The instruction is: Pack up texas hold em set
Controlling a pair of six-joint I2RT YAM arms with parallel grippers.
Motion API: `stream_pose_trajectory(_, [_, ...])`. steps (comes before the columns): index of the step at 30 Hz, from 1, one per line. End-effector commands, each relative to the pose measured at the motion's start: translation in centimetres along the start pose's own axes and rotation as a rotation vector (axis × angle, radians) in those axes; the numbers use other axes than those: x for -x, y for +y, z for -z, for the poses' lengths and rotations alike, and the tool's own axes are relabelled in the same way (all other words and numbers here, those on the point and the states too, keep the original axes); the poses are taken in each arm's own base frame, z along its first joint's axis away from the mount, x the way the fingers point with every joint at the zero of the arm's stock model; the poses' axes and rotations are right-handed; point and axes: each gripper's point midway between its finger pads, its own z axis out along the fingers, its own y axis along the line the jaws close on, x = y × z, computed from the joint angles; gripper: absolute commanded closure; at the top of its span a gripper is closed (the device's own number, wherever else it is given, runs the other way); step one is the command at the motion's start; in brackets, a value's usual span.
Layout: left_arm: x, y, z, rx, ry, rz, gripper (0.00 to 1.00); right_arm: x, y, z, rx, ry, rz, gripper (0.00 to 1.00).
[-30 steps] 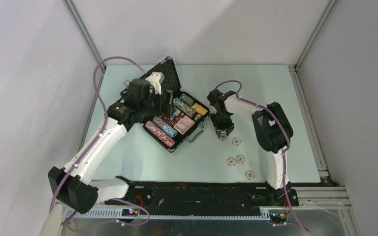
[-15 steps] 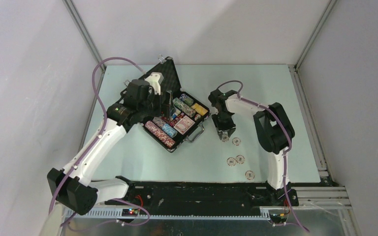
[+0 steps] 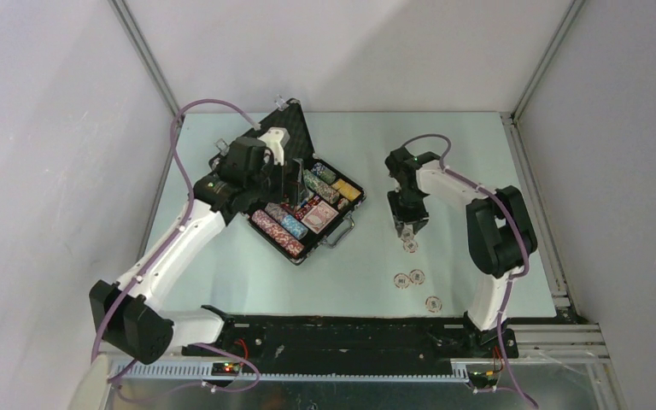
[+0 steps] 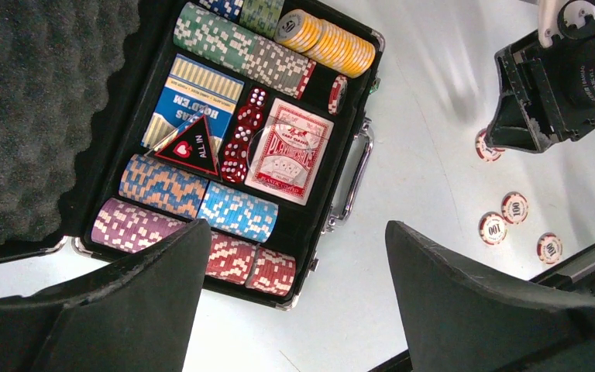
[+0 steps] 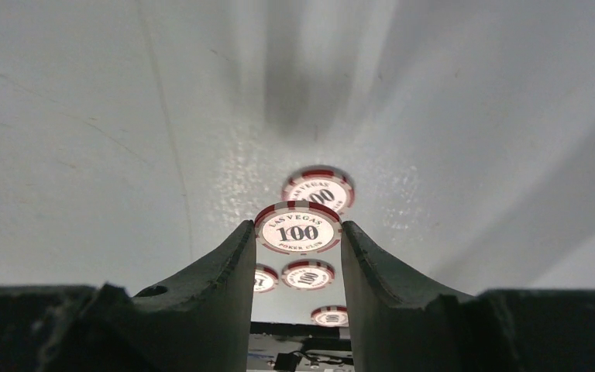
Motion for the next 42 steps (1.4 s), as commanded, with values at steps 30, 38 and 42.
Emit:
stream_pose_trajectory(30, [2.0, -1.2, 0.3, -0.040, -0.049, 0.001, 0.11, -2.4, -1.2, -3.3, 0.020, 0.046, -0.040, 0.52])
stream_pose_trajectory(38, [2.0, -1.2, 0.2, -0.044, -0.049, 0.002, 0.11, -2.5, -1.2, -3.5, 0.010, 0.048, -0.039, 0.34])
stream_pose_trajectory(42, [2.0, -1.2, 0.2, -0.044, -0.049, 0.002, 0.11, -2.6, -1.4, -3.6, -0.001, 0.052, -0.039, 0.31])
